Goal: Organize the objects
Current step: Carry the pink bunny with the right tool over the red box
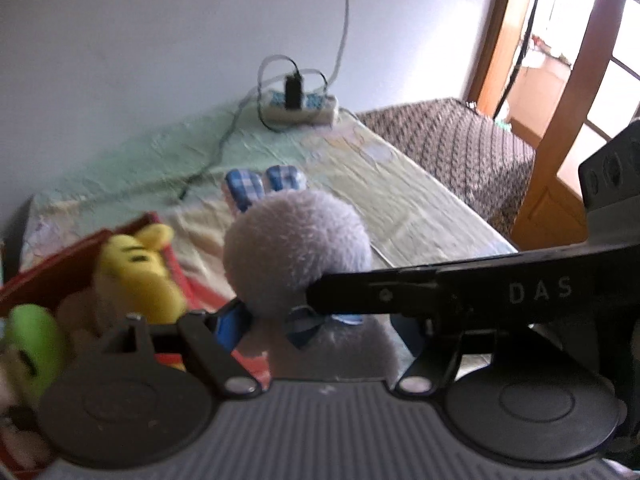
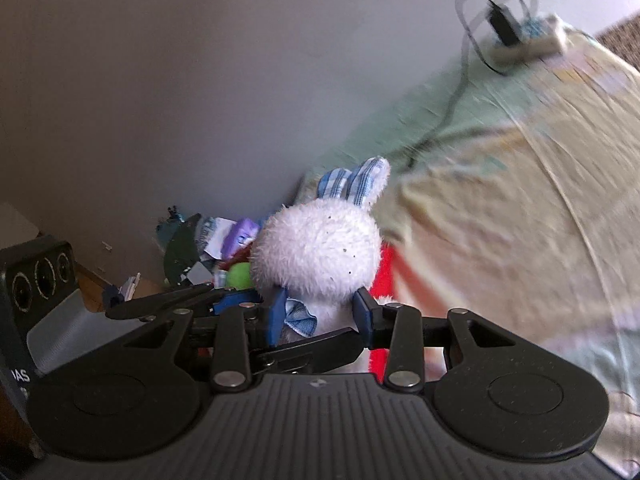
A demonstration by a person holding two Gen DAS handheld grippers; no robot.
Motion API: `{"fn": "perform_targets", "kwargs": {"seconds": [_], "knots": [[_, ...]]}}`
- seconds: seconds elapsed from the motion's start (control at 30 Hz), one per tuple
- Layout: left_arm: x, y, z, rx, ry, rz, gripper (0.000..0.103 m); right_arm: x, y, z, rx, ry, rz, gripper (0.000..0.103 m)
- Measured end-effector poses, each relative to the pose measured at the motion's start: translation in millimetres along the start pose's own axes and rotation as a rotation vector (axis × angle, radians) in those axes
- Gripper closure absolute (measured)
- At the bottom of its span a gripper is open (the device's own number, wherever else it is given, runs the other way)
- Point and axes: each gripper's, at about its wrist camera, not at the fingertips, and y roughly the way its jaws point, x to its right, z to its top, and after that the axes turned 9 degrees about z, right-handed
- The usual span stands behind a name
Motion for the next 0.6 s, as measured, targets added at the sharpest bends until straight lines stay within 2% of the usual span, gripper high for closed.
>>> {"fn": "perform_targets", "kwargs": {"seconds": [0.3,0.6], "knots": [[-66.9,-39.2,-19.6,0.058,-0.121,0.054,0.03,-45.3,53.2,0.0,-0.047,-0.1,0.088,0.063],[-111.6,-39.6,-38.6,0.031,-0.243,0.069,0.03,-61.3,101.0,-8.2,-0.115,-0.119,0.091,0.063]]}}
